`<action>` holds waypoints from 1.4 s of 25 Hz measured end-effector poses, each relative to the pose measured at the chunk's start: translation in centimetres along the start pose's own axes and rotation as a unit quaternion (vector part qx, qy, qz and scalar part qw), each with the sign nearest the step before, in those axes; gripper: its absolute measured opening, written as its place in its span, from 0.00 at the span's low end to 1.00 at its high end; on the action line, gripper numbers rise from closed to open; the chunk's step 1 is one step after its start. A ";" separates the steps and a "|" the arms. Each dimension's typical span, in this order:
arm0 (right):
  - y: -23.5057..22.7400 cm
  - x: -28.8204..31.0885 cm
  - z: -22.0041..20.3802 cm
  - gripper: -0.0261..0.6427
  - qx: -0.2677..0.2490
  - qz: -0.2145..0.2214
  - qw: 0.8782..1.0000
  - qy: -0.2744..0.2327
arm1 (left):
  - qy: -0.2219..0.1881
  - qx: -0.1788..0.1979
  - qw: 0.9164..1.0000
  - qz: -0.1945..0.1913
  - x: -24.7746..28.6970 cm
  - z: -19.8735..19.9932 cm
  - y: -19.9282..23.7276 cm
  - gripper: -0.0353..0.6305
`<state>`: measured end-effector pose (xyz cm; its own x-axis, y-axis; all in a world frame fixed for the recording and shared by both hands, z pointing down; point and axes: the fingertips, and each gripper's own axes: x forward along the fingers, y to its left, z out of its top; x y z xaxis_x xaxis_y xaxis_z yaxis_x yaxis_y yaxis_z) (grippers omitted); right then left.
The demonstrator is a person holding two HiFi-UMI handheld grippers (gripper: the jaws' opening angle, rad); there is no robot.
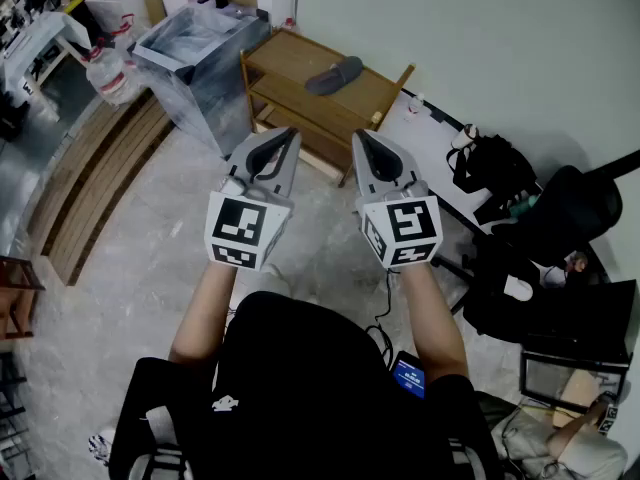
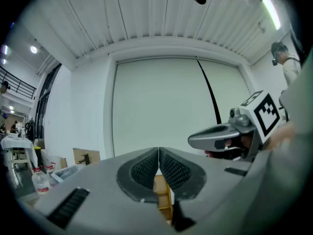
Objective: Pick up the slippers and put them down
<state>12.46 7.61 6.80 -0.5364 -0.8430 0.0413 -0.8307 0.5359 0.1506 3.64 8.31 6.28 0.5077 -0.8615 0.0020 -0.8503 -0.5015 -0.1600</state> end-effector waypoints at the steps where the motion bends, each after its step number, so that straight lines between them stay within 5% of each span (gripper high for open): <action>1: -0.1 -0.2 0.0 0.02 0.011 0.000 1.000 -0.002 | 0.003 -0.002 1.000 -0.002 -0.2 -0.1 -0.2 0.06; 16: -0.8 1.0 -1.8 0.02 0.034 0.006 0.999 0.005 | 0.035 -0.018 0.999 -0.010 0.9 -2.1 0.0 0.06; 28: -3.4 11.6 -3.5 0.02 0.025 0.014 0.999 0.027 | 0.020 -0.019 1.000 0.001 8.6 -4.8 8.2 0.06; 35: -5.6 20.2 -4.7 0.02 0.026 0.014 0.998 0.051 | 0.013 -0.011 1.000 -0.024 14.4 -5.1 13.6 0.06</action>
<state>7.01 -12.62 11.41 -0.5437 -0.8264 0.1464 -0.8235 0.5590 0.0968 -1.27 -11.34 9.21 0.5441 -0.8383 0.0355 -0.8282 -0.5434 -0.1371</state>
